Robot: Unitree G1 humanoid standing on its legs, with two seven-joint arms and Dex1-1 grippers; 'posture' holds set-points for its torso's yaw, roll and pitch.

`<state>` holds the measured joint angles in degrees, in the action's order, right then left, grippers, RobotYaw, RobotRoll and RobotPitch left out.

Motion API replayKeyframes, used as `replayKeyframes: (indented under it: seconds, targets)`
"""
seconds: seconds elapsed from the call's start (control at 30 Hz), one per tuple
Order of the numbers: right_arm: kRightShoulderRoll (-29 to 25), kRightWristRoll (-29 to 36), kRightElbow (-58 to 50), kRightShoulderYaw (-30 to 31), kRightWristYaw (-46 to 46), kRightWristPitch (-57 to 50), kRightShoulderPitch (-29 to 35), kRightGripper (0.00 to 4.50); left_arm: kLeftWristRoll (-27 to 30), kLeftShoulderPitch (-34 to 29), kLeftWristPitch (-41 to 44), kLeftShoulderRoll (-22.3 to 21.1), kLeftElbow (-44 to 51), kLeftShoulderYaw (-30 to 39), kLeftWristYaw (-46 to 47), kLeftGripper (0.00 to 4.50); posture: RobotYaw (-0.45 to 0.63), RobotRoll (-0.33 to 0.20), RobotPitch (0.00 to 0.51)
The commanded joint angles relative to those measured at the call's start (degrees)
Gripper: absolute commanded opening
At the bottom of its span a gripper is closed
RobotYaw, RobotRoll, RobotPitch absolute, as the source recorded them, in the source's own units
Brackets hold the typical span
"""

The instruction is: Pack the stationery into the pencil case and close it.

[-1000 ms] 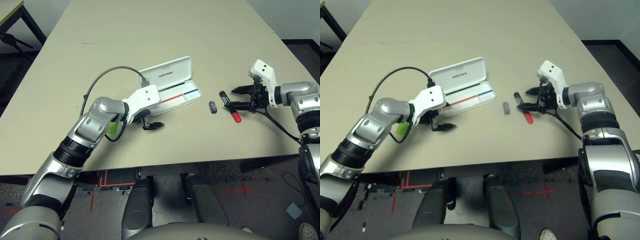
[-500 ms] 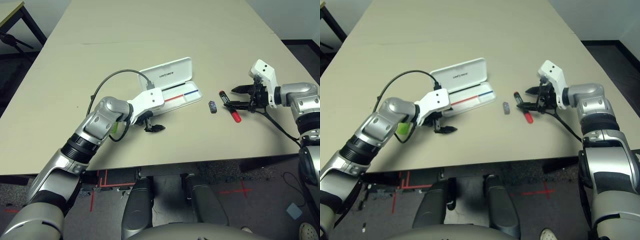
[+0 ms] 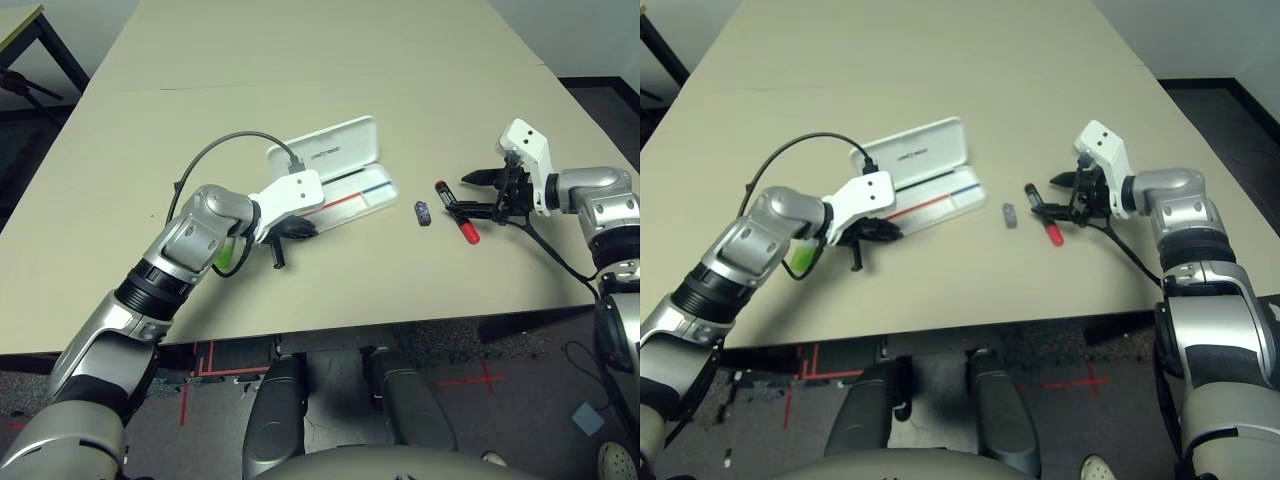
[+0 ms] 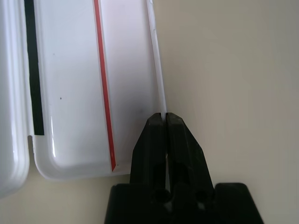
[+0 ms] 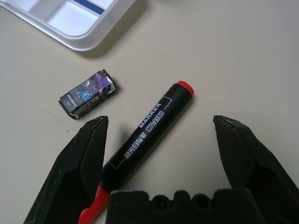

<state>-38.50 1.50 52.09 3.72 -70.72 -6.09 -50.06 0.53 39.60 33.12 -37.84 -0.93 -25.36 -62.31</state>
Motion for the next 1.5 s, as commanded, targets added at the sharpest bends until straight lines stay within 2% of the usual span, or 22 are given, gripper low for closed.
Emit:
replayKeyframes:
  seconds: [0.03, 0.27, 0.43, 0.67, 1.07, 1.17, 1.33, 1.47, 1.5]
  targets:
    - [0.2, 0.3, 0.1, -0.4, 0.2, 0.4, 1.1, 4.5, -1.0, -0.1, -3.7, -2.0, 0.7, -0.5, -2.6, 0.02, -0.01, 0.0, 0.165]
    - [0.5, 0.0, 0.7, -0.1, 0.1, 0.7, 0.9, 4.5, 0.0, -1.8, -7.9, -7.1, 5.5, 1.1, -7.1, 0.02, 0.0, 0.0, 0.168]
    - [0.9, -0.3, 1.7, 0.1, 0.2, 1.2, 0.4, 4.5, 0.6, -5.3, -6.5, -9.5, 12.5, 1.5, -8.5, 0.02, 0.02, 0.0, 0.17]
    - [1.6, -0.8, 3.1, 0.4, 0.3, 2.0, -0.4, 4.5, 0.5, -9.5, -4.0, -10.2, 17.6, 1.7, -8.0, 0.02, 0.04, 0.0, 0.174]
    - [2.3, -1.4, 4.0, 0.3, 0.4, 2.8, -1.1, 4.5, -0.2, -11.4, -1.9, -10.1, 18.6, 2.1, -6.3, 0.02, 0.04, 0.0, 0.176]
    - [2.4, -1.6, 4.4, 0.3, 0.5, 3.0, -1.3, 4.5, 0.3, -11.2, -1.4, -10.1, 19.5, 2.4, -6.0, 0.74, 0.05, 0.0, 0.173]
    - [2.6, -1.8, 5.1, 0.3, 0.7, 3.5, -1.5, 4.5, 2.5, -11.0, -0.1, -10.8, 22.0, 4.6, -6.8, 2.62, 0.05, 0.0, 0.169]
    - [2.8, -1.9, 5.6, 0.2, 0.9, 3.8, -1.7, 4.5, 4.1, -11.3, 0.9, -12.1, 24.2, 6.1, -7.5, 4.32, 0.05, 0.0, 0.166]
    - [2.8, -1.9, 5.6, 0.2, 0.9, 3.9, -1.8, 4.5, 4.7, -11.5, 1.2, -12.5, 24.9, 6.6, -7.7, 4.48, 0.05, 0.0, 0.165]
